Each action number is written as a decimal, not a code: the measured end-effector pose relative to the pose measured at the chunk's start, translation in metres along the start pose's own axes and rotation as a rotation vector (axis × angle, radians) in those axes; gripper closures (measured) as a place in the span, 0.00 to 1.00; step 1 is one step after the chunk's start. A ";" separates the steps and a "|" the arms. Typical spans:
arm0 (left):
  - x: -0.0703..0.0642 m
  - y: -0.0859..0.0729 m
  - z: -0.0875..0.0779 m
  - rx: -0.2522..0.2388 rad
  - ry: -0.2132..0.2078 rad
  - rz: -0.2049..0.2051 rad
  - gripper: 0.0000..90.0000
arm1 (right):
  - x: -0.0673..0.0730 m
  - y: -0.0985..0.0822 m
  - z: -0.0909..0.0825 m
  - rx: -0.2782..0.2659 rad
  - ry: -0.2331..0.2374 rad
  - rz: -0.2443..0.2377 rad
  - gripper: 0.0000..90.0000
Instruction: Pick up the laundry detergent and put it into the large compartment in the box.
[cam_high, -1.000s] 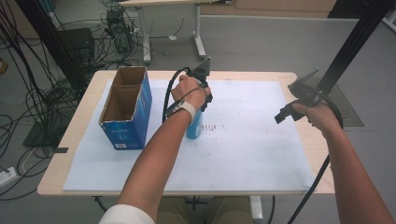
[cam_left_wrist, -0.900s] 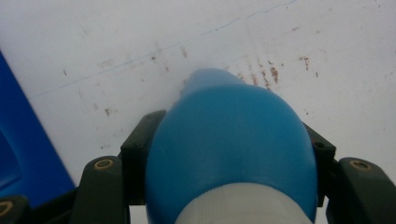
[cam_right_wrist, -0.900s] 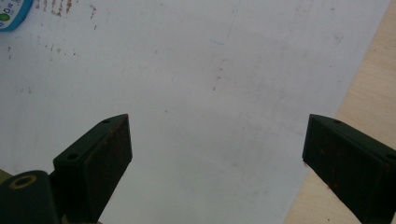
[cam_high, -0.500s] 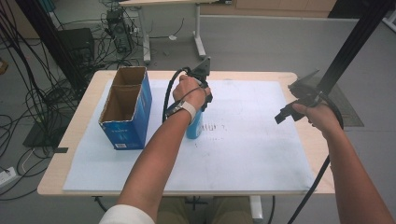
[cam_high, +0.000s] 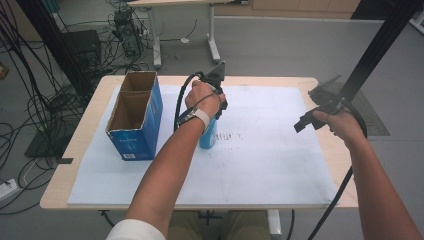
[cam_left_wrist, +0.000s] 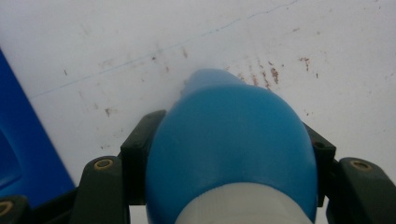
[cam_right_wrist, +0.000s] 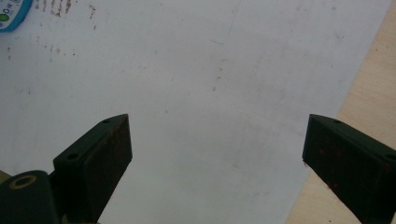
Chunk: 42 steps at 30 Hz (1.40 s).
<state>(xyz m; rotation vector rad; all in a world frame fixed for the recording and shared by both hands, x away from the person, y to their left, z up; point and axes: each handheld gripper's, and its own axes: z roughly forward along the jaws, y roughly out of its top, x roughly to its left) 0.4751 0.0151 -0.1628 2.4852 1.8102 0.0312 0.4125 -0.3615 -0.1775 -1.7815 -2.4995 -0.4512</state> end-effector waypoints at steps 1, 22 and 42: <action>0.000 0.000 0.000 0.000 -0.001 0.000 0.43 | 0.000 0.000 0.000 -0.001 0.000 -0.001 0.09; 0.000 -0.002 0.000 -0.009 -0.001 -0.004 0.43 | 0.000 0.000 0.001 -0.001 0.002 0.003 0.09; 0.000 -0.002 0.000 -0.008 -0.002 -0.009 0.43 | 0.000 0.001 0.001 0.000 0.002 0.001 0.09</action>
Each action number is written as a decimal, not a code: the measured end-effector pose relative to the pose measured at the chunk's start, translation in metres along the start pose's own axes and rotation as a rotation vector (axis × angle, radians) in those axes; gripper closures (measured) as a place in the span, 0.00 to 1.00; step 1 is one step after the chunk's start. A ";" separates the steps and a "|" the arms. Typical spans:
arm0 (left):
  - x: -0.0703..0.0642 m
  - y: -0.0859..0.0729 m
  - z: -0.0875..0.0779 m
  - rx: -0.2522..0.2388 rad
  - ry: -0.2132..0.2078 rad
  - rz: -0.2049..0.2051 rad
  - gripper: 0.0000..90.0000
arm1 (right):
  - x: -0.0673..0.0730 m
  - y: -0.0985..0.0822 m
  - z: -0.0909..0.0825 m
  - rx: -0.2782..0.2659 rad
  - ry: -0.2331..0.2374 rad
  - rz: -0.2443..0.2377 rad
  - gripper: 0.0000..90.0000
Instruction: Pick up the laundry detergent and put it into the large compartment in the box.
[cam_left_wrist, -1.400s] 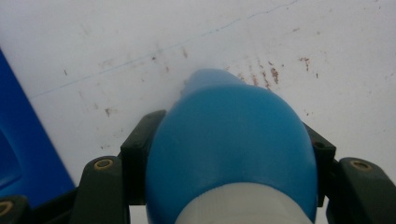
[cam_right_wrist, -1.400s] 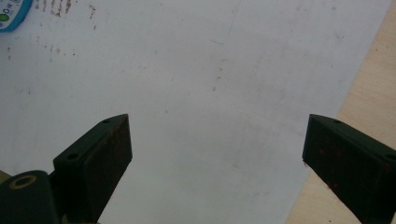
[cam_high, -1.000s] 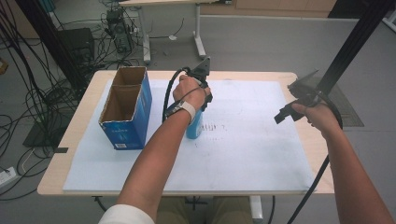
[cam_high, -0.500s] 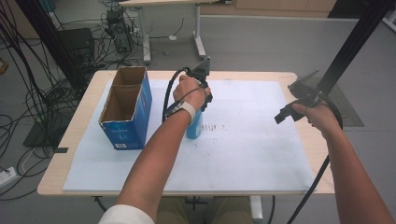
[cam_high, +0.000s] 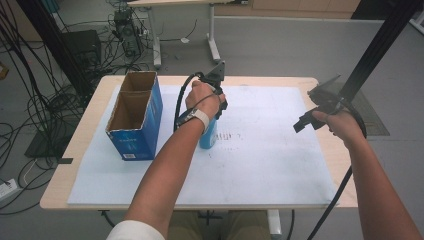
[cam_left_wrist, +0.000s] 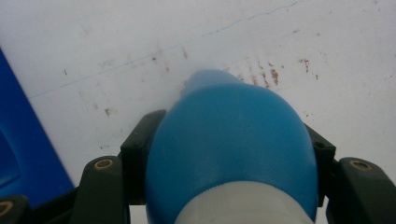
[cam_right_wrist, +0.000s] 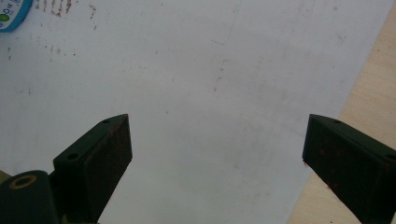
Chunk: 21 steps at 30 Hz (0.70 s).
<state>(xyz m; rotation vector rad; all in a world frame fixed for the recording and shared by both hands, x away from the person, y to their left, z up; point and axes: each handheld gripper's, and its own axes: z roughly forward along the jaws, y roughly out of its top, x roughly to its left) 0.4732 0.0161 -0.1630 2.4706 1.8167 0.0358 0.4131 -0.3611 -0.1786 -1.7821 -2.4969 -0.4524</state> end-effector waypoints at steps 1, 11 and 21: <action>0.000 0.000 0.000 0.000 0.000 0.002 0.43 | -0.001 0.000 0.000 -0.001 0.000 -0.003 0.09; 0.001 0.000 0.000 0.002 -0.004 0.003 0.43 | 0.000 -0.001 0.002 -0.004 0.001 -0.001 0.09; 0.000 0.000 0.000 0.003 -0.002 0.001 0.43 | -0.002 -0.002 0.000 -0.002 -0.001 0.005 0.09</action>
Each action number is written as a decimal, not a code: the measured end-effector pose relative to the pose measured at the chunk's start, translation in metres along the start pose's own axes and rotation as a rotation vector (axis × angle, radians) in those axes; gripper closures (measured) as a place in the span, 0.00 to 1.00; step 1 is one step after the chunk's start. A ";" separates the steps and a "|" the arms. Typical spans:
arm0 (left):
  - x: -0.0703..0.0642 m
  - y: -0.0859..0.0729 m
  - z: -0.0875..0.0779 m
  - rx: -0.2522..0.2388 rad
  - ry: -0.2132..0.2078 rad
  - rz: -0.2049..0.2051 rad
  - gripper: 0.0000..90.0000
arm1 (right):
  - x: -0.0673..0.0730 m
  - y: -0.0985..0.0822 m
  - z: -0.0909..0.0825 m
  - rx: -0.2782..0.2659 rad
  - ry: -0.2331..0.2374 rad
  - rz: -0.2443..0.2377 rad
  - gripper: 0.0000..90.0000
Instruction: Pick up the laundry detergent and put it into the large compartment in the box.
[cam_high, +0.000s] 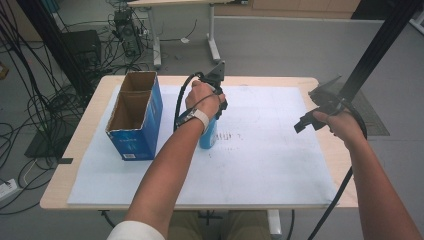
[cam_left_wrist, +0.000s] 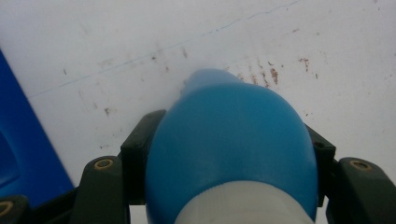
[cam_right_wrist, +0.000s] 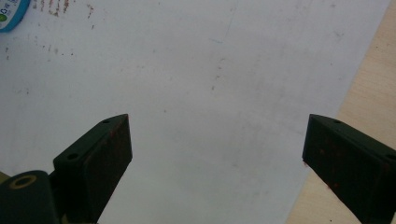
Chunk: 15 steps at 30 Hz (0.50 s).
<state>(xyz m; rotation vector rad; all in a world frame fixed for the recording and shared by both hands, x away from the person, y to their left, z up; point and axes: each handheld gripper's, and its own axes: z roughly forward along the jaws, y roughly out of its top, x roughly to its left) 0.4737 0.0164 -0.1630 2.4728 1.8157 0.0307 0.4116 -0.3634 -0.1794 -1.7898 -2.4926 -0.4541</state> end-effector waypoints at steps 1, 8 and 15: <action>0.000 0.000 0.000 0.000 0.000 0.000 0.43 | 0.000 0.000 0.000 0.000 0.000 0.000 0.09; 0.000 0.000 0.000 -0.001 0.002 0.001 0.43 | 0.000 0.000 0.002 0.001 0.003 -0.001 0.09; 0.000 0.000 0.000 -0.002 0.001 0.000 0.43 | 0.001 0.000 0.002 -0.001 0.003 -0.006 0.09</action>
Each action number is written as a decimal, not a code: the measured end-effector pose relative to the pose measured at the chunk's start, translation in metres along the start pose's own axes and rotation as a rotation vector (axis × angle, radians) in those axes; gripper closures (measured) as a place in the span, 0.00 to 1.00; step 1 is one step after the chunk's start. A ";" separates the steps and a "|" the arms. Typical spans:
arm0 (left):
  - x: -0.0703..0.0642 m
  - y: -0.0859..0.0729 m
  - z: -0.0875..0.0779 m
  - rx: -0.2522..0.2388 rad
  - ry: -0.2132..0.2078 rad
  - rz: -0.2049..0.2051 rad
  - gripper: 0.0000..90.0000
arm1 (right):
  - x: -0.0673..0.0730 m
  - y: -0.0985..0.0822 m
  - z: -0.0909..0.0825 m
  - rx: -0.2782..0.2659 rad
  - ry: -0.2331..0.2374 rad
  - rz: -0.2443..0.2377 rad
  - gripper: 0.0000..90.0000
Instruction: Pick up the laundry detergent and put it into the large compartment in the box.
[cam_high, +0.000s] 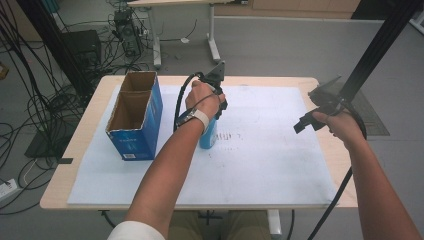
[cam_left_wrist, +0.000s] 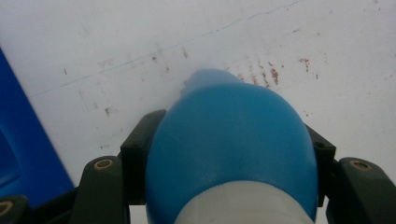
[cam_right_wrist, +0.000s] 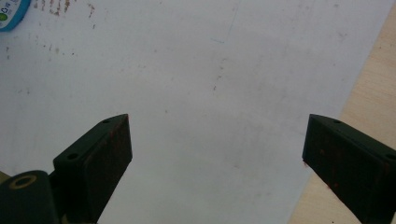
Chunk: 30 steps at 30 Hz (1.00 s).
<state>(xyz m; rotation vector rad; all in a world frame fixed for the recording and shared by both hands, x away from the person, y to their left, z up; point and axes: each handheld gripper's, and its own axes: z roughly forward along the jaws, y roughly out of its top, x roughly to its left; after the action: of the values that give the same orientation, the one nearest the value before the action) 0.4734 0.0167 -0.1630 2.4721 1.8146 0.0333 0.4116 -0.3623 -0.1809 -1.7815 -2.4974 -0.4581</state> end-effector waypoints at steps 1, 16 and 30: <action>0.000 0.000 0.000 0.000 0.000 0.001 0.43 | 0.000 0.000 0.000 0.001 0.000 -0.001 0.09; 0.002 -0.003 -0.001 -0.013 -0.008 0.001 0.43 | 0.001 0.000 0.000 0.000 -0.002 -0.001 0.09; 0.002 -0.006 -0.005 -0.024 -0.010 0.000 0.42 | 0.003 0.002 -0.002 0.003 -0.004 0.000 0.09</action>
<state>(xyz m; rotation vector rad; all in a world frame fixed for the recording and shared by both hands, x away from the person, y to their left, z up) 0.4681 0.0204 -0.1588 2.4516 1.8002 0.0422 0.4121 -0.3591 -0.1776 -1.7837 -2.4989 -0.4506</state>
